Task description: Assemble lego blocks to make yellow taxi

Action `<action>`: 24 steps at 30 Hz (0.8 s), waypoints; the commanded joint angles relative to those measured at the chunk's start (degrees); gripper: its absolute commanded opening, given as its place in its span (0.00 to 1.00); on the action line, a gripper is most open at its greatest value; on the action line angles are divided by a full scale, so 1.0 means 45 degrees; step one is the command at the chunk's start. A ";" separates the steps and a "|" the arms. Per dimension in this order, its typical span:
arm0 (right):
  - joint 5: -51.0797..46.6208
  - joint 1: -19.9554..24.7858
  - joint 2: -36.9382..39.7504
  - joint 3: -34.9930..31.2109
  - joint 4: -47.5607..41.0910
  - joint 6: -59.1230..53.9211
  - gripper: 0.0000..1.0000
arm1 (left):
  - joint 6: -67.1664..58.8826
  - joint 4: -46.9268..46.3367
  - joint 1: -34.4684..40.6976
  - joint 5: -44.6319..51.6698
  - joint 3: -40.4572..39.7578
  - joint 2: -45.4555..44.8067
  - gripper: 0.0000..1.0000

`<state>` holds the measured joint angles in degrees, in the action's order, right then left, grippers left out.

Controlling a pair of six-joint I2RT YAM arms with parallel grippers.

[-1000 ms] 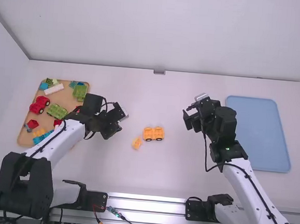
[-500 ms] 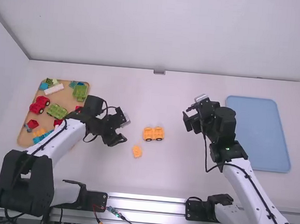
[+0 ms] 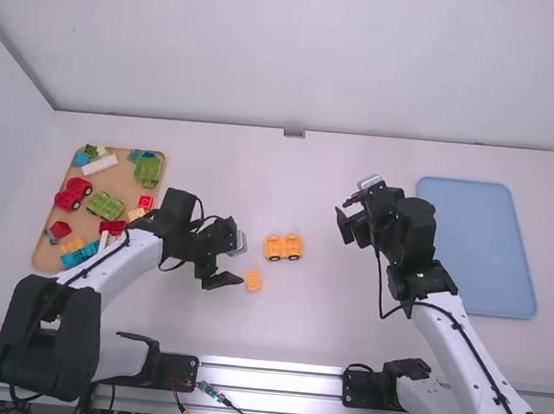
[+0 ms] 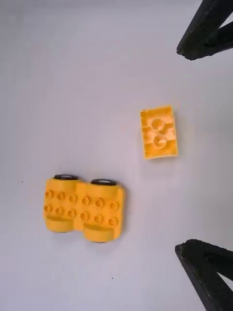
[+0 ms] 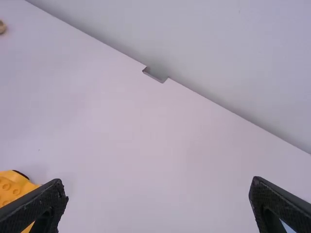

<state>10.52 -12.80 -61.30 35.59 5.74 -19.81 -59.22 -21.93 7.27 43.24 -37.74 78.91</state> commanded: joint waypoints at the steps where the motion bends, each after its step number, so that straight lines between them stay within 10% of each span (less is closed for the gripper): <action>1: 0.0136 0.0000 0.0146 -0.0073 0.0053 0.0107 0.99 | 0.2745 0.0811 0.0743 -0.0812 0.0466 -0.0082 0.99; 7: 0.0131 0.0005 0.0146 -0.0073 0.0000 0.0107 0.99 | 1.0259 0.3342 0.3045 -0.6543 0.0816 -0.0782 0.99; 14: 0.0131 0.0000 0.0146 -0.0073 0.0068 0.0175 0.99 | 1.8750 0.2035 0.3988 -0.8515 0.0495 -0.1466 0.99; 24: 0.0413 0.0005 0.0146 -0.0073 0.0389 0.0709 0.99 | 2.1198 -0.0850 0.4779 -1.0842 -0.0554 -0.0636 0.99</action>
<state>11.68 -12.80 -61.32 35.59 7.35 -17.43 30.44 -25.17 27.05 -1.23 -38.13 75.11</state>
